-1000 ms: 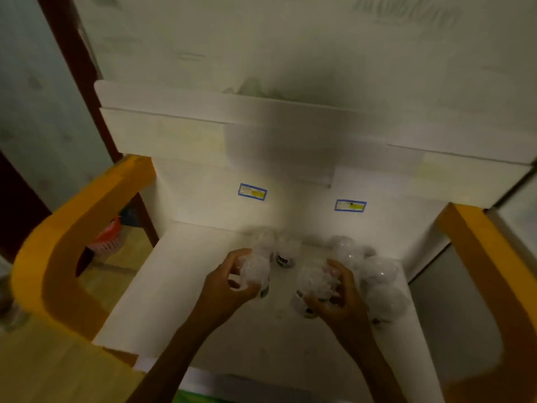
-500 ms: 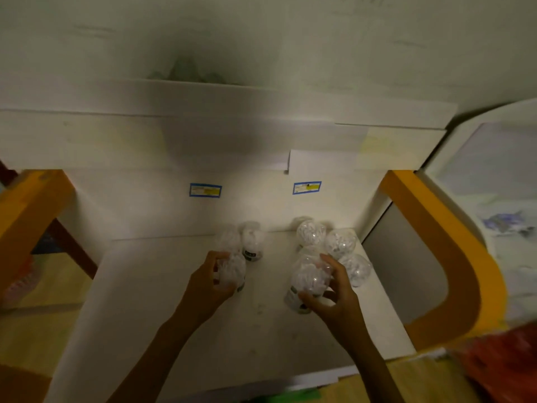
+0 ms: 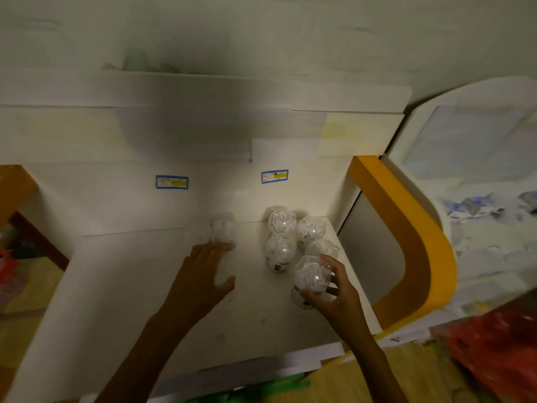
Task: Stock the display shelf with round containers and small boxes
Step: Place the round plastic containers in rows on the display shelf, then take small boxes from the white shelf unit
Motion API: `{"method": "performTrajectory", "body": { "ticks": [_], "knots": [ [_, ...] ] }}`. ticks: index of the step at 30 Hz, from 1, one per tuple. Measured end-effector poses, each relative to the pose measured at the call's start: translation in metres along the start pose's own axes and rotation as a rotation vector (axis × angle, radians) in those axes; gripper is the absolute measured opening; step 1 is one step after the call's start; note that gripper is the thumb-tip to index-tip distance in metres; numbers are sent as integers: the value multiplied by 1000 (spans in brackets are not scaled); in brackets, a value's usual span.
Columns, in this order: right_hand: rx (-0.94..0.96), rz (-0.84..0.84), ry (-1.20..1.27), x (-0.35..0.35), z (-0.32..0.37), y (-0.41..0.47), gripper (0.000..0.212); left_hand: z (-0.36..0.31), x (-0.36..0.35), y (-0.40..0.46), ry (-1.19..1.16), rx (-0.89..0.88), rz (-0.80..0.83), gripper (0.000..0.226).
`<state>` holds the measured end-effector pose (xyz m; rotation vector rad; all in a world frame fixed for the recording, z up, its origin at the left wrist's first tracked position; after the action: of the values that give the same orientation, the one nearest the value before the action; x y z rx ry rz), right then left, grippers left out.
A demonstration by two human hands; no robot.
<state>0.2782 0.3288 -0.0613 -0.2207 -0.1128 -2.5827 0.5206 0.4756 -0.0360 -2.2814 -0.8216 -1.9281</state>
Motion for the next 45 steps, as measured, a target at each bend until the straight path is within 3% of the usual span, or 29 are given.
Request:
{"method": "performTrajectory", "body": {
  "ticks": [6, 17, 21, 30, 37, 45],
  "knots": [
    [-27, 5, -93, 16, -34, 11, 83, -58, -17, -3, 114, -128, 89, 62],
    [14, 69, -423, 27, -42, 16, 80, -85, -18, -21, 181, -92, 134, 61],
    [194, 54, -559, 33, -29, 10, 76, -89, -15, -32, 134, -80, 154, 61],
    [349, -8, -713, 63, 5, -54, 54, -98, -4, -53, 70, -180, 163, 63],
    [239, -132, -736, 95, 6, -129, 46, -136, -6, -67, -76, -309, 170, 61],
    [88, -285, -849, 174, 9, -191, 50, -242, -4, -69, -188, -524, 141, 50]
  ]
}}
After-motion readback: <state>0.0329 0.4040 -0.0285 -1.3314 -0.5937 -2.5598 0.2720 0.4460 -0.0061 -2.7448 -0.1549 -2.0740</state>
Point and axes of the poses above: each hand's wrist, its own y-axis towards the middle knuckle, its own x-axis out of the back of the hand, z = x × y, the point moved 2 cm from there along y, towards the middle knuckle, and after that the axes turned 14 degrees about y, right-handed, at the moved point
